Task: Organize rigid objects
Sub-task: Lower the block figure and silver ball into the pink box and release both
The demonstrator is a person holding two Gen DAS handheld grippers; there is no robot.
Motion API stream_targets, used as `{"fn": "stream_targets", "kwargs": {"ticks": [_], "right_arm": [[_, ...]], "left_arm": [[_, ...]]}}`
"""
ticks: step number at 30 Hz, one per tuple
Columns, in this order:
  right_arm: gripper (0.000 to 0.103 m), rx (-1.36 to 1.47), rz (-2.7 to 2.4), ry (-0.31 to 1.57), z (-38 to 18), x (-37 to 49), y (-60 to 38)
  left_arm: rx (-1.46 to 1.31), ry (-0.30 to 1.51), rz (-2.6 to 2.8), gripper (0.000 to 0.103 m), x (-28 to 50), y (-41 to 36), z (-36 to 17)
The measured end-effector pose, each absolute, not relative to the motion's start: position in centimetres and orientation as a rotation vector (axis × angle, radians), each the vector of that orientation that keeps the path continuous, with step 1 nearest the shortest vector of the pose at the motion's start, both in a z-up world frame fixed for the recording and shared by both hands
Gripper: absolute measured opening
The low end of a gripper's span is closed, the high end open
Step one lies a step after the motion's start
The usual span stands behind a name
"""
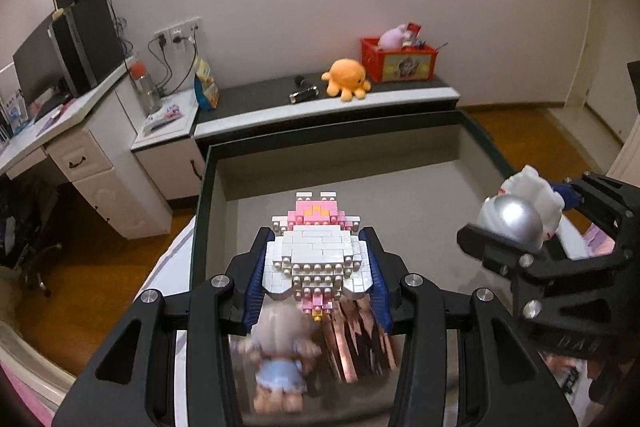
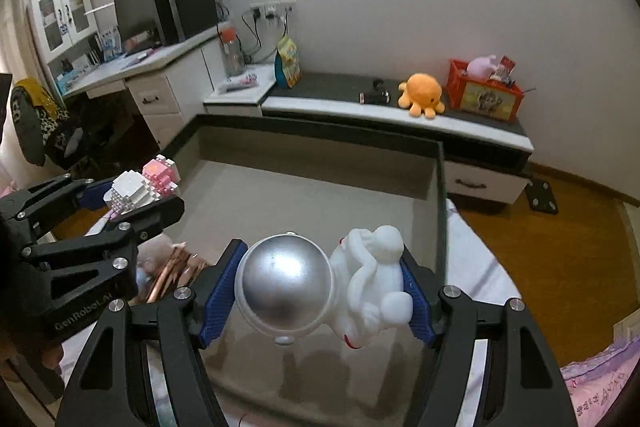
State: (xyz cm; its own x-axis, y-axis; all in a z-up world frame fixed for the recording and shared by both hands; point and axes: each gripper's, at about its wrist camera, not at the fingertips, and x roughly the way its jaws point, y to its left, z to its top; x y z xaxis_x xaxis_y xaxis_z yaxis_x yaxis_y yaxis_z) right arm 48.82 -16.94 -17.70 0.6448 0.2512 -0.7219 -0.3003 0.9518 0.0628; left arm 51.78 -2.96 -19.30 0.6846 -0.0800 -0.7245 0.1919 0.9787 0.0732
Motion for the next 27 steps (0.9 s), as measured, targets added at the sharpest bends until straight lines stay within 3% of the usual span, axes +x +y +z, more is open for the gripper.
{"fn": "stream_targets", "kwargs": {"ticks": [15, 16, 17, 19, 27], "right_arm": [[0.073, -0.092, 0.270, 0.923, -20.4, 52.1, -16.4], [0.073, -0.094, 0.267, 0.917, -20.2, 52.1, -16.4], [0.073, -0.095, 0.258, 0.915, -20.0, 52.1, -16.5], [0.077, -0.087, 0.258, 0.904, -19.7, 51.7, -16.7], [0.084, -0.030, 0.276, 0.806, -16.5, 47.6, -17.3]], "left_arm": [[0.157, 0.915, -0.104, 0.045, 55.5, -3.2, -22.8], [0.158, 0.910, -0.096, 0.052, 55.4, -3.2, -22.7], [0.156, 0.911, -0.081, 0.065, 55.4, -3.0, -22.6], [0.127, 0.895, -0.060, 0.076, 55.0, -2.3, -22.2], [0.077, 0.734, -0.043, 0.100, 49.0, -0.3, -17.7]]}}
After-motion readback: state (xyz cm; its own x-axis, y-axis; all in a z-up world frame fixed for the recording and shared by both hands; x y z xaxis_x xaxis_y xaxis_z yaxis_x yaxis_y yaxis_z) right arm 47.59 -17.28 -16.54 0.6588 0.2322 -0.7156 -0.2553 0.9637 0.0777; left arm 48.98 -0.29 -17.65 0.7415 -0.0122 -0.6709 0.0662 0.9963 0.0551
